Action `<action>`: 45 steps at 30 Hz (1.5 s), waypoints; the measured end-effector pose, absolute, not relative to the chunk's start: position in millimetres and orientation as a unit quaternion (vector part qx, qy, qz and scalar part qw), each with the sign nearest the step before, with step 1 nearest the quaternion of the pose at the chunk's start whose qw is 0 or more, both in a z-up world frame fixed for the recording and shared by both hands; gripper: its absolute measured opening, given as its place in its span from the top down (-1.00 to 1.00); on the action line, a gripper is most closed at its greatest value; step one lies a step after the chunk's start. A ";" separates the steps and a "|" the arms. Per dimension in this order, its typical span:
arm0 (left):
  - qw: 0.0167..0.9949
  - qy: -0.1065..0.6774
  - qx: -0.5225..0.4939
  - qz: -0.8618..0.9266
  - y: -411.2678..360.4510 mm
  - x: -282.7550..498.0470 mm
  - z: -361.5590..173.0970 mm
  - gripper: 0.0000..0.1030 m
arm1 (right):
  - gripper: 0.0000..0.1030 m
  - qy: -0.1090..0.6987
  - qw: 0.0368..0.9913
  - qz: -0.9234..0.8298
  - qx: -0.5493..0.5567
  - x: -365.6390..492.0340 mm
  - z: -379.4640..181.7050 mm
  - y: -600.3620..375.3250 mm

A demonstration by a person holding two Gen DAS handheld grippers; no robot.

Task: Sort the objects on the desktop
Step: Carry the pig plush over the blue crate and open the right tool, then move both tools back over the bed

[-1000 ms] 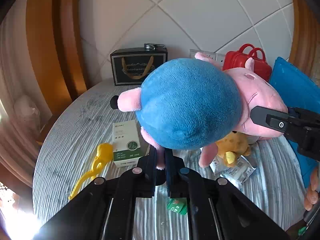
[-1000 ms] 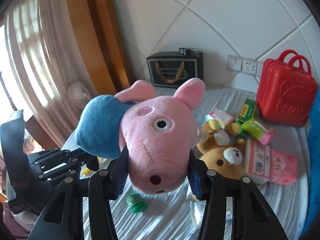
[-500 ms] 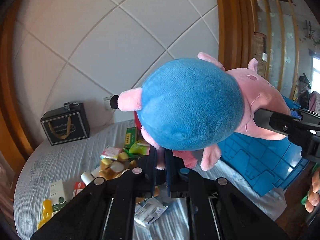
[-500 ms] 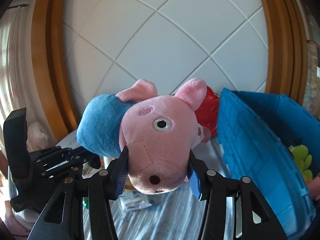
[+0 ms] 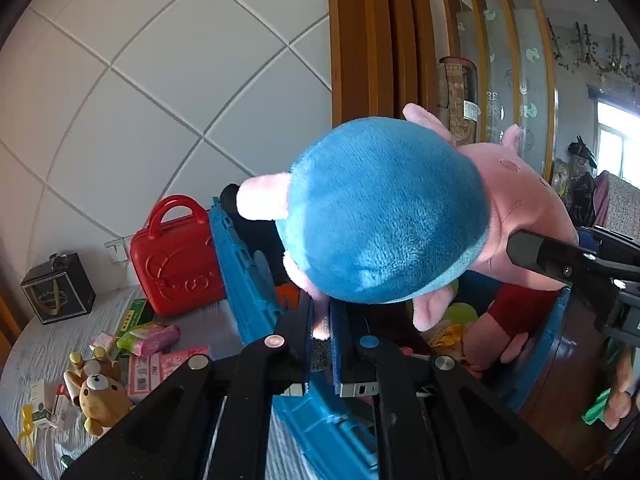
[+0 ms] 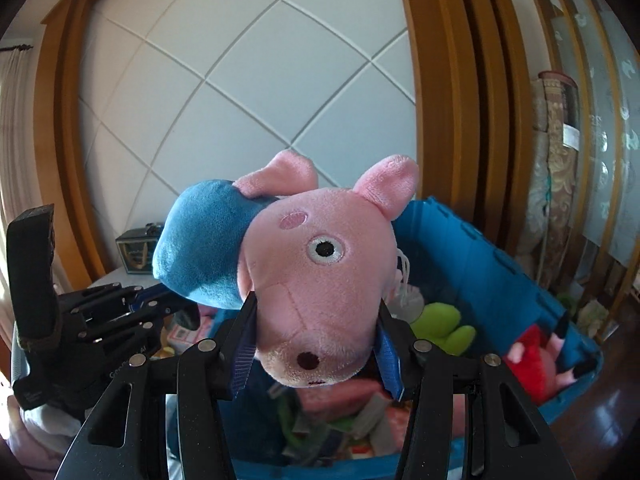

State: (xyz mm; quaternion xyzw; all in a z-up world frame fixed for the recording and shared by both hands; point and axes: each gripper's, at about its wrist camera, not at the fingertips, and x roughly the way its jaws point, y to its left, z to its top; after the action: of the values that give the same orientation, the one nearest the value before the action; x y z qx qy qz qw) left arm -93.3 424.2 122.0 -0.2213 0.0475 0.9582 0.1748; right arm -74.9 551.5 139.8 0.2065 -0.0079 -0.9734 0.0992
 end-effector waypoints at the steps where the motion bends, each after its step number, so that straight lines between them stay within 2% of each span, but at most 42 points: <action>1: 0.173 0.050 -0.230 0.956 434.4 -93.4 121.0 0.86 | 0.01 -0.010 0.098 -0.973 0.208 -76.3 140.2 566.5; 6: 0.153 0.069 -0.267 0.949 491.9 -89.2 117.6 0.86 | 0.00 -0.022 0.089 -0.972 0.219 -73.9 141.9 622.6; 12: 0.140 0.080 -0.288 0.944 523.0 -85.7 109.3 0.86 | -0.05 -0.065 0.069 -0.967 0.235 -79.7 123.2 672.5; 15: 0.128 0.085 -0.296 0.943 528.0 -83.4 109.5 0.86 | -0.19 -0.078 0.063 -0.967 0.234 -80.7 118.4 687.4; 19: 0.115 0.081 -0.301 0.943 521.5 -79.0 109.0 0.85 | -0.90 -0.085 0.052 -0.972 0.214 -72.7 123.7 695.4; 20: 0.113 0.078 -0.296 0.945 519.1 -76.0 109.7 0.85 | -0.96 -0.088 0.053 -0.973 0.207 -68.5 126.2 694.6; 30: 0.071 0.036 -0.215 0.973 463.3 -37.3 136.8 0.83 | -1.00 -0.064 0.034 -0.981 0.180 -46.6 134.0 668.0; 34: 0.068 -0.002 -0.187 0.980 431.0 -28.8 142.5 0.64 | -1.00 -0.048 0.049 -0.980 0.185 -44.9 131.9 643.4; 36: 0.060 -0.018 -0.176 0.982 413.2 -26.1 142.9 0.45 | -1.00 -0.038 0.057 -0.980 0.186 -44.2 132.4 628.7; 38: 0.046 -0.027 -0.179 0.982 395.2 -27.7 140.8 -0.14 | -1.00 -0.028 0.067 -0.980 0.187 -44.8 134.9 613.1; 40: 0.037 -0.041 -0.180 0.982 373.9 -28.1 137.4 -0.22 | -1.00 -0.020 0.077 -0.979 0.186 -45.3 137.7 596.3; 45: 0.003 -0.039 -0.178 0.983 315.7 -24.3 128.5 -0.22 | -1.00 -0.011 0.109 -0.977 0.180 -42.8 143.6 546.3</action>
State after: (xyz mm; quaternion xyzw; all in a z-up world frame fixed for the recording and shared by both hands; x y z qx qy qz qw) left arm -24.3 315.7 128.5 -0.1778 -0.0388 0.9833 0.0034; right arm -42.8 546.3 143.6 0.1804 -0.0109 -0.9774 0.1093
